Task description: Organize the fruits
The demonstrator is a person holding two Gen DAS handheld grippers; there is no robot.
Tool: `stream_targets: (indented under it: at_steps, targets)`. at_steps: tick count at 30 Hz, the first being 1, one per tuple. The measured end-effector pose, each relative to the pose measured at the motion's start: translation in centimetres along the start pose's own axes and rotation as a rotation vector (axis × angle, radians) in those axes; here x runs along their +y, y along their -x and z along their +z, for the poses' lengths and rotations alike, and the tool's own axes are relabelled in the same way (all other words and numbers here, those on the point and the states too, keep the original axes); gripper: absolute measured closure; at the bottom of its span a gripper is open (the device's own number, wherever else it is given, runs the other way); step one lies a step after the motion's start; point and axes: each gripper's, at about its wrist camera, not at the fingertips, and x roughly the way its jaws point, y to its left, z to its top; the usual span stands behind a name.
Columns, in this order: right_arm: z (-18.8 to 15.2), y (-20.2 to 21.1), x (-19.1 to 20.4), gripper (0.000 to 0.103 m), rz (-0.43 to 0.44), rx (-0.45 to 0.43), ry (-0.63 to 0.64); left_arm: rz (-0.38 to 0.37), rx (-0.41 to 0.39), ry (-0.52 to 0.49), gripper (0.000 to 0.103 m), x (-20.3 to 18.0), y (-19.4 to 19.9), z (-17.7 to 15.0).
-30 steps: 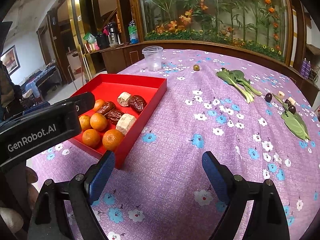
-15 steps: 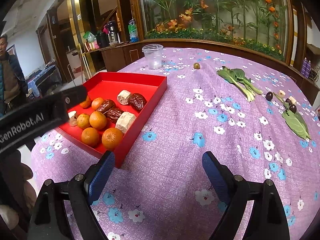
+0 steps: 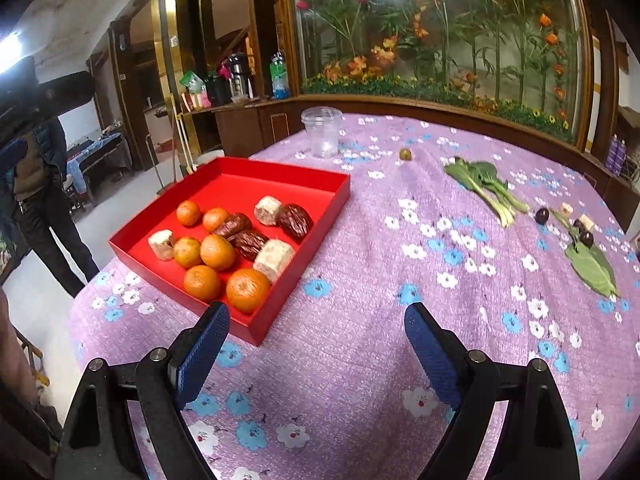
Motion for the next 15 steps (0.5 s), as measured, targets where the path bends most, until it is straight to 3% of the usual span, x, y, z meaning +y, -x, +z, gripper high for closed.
stream_targets:
  at_steps: [4,10,15]
  targets:
    - [0.3,0.5,1.1,0.01,0.001,-0.025,0.038,0.0,0.015,0.023,0.0,0.8,0.0,0.1]
    - [0.3,-0.2,2.3,0.009,0.014,-0.012,0.067,0.075,-0.022,-0.033,0.0,1.0,-0.1,-0.1]
    - [1.0,-0.7,3.1,0.009,0.03,-0.009,0.079,0.105,0.015,-0.034,0.0,1.4,-0.9,0.1]
